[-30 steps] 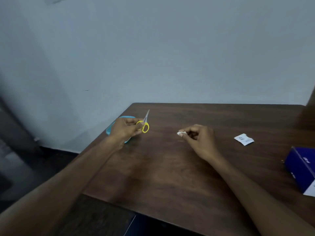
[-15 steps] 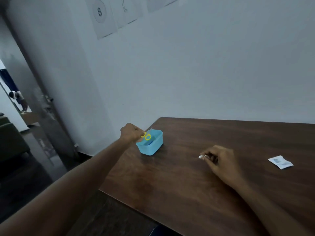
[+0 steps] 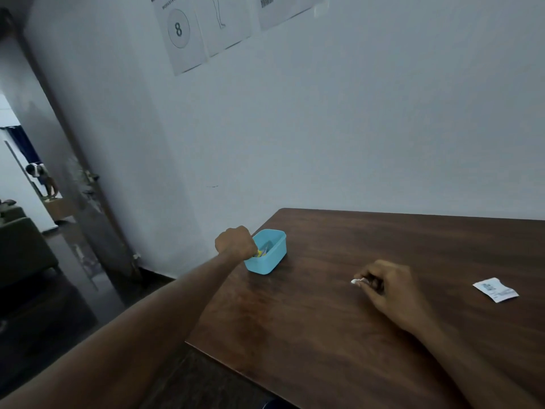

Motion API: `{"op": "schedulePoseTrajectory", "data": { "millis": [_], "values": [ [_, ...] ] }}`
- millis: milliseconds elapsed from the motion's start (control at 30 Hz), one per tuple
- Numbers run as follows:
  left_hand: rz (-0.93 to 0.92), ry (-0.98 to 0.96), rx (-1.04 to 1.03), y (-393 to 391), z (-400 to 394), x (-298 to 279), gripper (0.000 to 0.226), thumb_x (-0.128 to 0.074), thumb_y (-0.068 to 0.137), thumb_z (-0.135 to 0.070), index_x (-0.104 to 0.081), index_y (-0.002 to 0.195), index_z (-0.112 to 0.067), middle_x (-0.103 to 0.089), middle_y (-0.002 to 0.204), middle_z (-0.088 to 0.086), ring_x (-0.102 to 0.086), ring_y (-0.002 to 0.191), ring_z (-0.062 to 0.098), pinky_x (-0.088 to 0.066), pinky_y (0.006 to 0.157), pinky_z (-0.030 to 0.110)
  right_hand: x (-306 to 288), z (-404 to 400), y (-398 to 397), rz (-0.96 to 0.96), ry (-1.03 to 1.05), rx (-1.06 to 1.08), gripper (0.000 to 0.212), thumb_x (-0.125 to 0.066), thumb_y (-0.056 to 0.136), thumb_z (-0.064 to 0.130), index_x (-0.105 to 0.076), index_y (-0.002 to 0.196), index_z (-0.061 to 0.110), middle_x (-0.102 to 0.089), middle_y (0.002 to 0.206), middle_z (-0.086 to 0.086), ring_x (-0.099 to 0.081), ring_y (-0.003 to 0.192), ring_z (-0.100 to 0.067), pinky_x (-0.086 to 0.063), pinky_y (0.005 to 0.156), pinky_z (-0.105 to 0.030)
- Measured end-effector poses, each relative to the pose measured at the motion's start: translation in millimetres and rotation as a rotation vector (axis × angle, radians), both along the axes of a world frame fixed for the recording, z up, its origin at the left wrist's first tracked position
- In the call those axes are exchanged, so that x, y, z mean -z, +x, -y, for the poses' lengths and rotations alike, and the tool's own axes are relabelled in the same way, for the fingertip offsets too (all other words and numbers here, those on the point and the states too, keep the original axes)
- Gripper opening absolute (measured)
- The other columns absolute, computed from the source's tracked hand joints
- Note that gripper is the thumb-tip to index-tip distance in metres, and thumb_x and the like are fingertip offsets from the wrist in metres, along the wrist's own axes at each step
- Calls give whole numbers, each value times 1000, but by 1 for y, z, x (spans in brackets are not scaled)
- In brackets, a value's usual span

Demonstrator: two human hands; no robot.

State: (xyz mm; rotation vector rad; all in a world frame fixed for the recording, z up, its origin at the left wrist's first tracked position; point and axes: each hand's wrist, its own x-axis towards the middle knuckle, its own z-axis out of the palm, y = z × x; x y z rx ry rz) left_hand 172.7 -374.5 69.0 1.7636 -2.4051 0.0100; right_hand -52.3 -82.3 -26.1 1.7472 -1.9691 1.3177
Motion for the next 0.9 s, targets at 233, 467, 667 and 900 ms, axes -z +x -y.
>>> {"op": "schedulePoseTrajectory", "data": {
  "millis": [233, 467, 667, 900],
  "values": [
    [66, -134, 97, -1, -9, -5, 21, -72, 96, -36, -78, 106, -19, -76, 94, -2, -70, 82, 16, -51, 67, 28, 0, 0, -2, -4, 2, 34, 22, -93, 80, 16, -80, 85, 32, -61, 72, 18, -62, 71, -5, -41, 62, -12],
    [-133, -275, 291, -21, -45, -15, 25, -63, 96, -42, -83, 103, -28, -82, 96, -6, -75, 85, 19, -60, 70, 31, -3, -3, -5, 237, -50, 161, 14, -89, 86, 21, -82, 85, 33, -73, 77, 18, -67, 80, -2, -51, 68, -22],
    [-258, -291, 575, -68, -115, 0, 24, -65, 100, -43, -82, 115, -34, -82, 105, -13, -76, 100, 10, -54, 79, 27, -7, -8, -12, 341, -122, 291, 6, -85, 91, 29, -81, 86, 30, -75, 82, 22, -68, 82, 5, -45, 66, -6],
    [-375, -55, 868, -138, -194, 62, 27, -66, 100, -40, -77, 124, -37, -81, 112, -12, -75, 103, 9, -57, 84, 26, -15, -12, -26, 472, -402, 515, 10, -80, 94, 32, -79, 88, 24, -78, 82, 11, -73, 77, -7, -59, 77, -36]
  ]
}}
